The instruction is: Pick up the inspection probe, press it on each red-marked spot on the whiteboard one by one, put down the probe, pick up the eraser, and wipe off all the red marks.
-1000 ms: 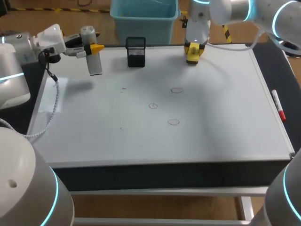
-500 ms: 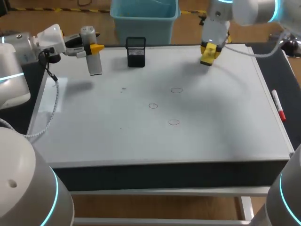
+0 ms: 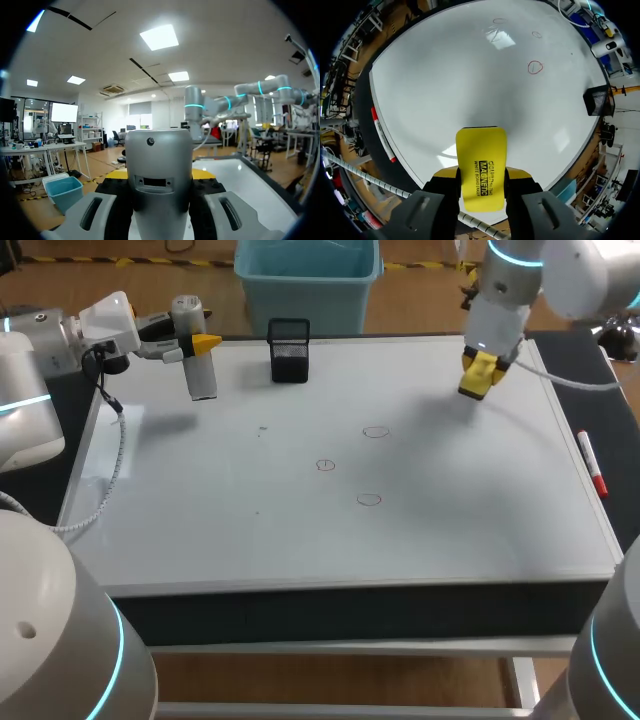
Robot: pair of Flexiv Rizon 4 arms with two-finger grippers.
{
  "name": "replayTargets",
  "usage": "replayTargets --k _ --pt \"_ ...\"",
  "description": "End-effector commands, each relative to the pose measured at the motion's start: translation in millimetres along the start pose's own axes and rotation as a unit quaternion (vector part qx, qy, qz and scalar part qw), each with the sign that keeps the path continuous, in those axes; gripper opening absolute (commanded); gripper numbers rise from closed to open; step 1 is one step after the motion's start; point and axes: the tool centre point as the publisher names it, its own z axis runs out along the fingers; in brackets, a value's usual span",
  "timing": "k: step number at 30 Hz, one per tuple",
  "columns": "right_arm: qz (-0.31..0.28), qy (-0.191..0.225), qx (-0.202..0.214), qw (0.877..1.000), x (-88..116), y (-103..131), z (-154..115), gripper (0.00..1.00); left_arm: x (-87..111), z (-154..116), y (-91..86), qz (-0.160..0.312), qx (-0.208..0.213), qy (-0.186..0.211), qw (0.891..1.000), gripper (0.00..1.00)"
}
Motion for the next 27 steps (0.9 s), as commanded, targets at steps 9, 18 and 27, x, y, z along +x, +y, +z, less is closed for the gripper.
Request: replayTargets --k 9,18,27 --pt "0.043 -0.017 0.029 0.999 62 10 -5 0.00 0.0 0 -0.5 0.001 0.000 0.000 1.000 0.00" --pt "0.058 -0.014 0.022 0.998 73 17 -7 0.00 0.0 0 -0.5 0.001 0.000 0.000 1.000 0.00" --pt "0.063 -0.004 0.011 0.998 74 22 -6 0.00 0.0 0 -0.5 0.001 0.000 0.000 1.000 0.00"
